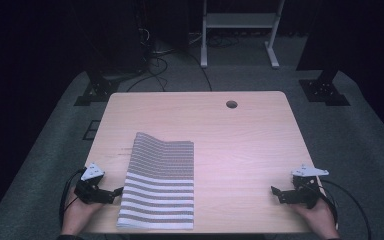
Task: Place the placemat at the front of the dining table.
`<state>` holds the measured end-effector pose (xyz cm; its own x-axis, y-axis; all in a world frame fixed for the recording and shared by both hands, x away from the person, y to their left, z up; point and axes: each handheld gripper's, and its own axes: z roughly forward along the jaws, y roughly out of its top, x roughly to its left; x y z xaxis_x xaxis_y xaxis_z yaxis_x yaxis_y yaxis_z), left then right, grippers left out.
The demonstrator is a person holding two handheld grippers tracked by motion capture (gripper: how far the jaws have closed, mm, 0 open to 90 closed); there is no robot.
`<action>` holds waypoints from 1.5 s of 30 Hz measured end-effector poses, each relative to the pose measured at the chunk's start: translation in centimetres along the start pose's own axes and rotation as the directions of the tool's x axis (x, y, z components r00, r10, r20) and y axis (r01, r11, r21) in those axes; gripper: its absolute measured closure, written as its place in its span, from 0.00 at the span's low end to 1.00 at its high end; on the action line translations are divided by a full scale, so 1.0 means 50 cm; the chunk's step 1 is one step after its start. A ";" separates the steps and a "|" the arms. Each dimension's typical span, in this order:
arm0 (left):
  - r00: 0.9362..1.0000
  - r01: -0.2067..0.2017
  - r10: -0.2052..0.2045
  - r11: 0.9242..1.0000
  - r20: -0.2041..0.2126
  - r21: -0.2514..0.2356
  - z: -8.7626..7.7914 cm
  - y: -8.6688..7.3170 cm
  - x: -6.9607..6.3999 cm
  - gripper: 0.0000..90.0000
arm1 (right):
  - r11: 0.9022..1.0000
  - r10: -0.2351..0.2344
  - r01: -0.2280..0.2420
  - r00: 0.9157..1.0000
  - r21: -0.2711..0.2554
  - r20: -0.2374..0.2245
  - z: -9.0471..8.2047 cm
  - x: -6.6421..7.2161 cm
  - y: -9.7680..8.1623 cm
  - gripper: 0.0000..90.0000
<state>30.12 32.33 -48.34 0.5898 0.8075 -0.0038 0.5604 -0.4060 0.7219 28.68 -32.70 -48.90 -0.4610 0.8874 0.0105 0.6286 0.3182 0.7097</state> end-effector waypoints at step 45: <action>0.995 0.012 -0.003 0.996 0.100 -0.090 -0.069 0.104 -0.035 0.00 | 1.000 -0.004 0.004 1.000 0.000 -0.004 0.001 0.000 0.001 0.00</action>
<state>30.03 30.28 -42.18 0.6437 0.7616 -0.0750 0.5126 -0.3563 0.7812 28.73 -32.70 -48.91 -0.4660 0.8847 0.0103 0.6267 0.3218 0.7097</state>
